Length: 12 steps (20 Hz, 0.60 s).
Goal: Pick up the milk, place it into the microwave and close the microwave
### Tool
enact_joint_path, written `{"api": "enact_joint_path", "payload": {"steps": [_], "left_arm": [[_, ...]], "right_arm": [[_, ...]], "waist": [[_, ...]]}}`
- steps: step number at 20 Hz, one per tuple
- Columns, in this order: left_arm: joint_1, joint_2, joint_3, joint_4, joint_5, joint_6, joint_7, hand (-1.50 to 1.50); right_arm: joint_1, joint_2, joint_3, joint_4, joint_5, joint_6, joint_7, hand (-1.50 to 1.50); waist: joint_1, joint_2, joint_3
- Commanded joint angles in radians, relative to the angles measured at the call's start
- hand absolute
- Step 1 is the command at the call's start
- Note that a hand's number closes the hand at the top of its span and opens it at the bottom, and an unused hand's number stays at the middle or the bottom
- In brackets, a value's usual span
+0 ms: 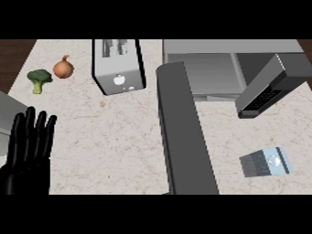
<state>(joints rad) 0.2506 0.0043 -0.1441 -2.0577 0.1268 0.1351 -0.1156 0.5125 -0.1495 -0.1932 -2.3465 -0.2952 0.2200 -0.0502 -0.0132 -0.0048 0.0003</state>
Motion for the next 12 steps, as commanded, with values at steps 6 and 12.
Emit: {"api": "enact_joint_path", "payload": {"steps": [6,12], "left_arm": [[0.201,-0.004,-0.237,-0.075,-0.052,0.089,-0.123,-1.5],[0.252,0.025,-0.125,0.018,0.037,-0.036,-0.233,-1.5]], "right_arm": [[0.167,0.14,0.034,0.065,0.108,0.102,-0.168,-1.5],[0.071,0.116,-0.035,0.285,0.102,0.162,-0.233,-1.5]], "waist": [[0.007,0.0,0.0],[0.013,0.003,0.0]]}}
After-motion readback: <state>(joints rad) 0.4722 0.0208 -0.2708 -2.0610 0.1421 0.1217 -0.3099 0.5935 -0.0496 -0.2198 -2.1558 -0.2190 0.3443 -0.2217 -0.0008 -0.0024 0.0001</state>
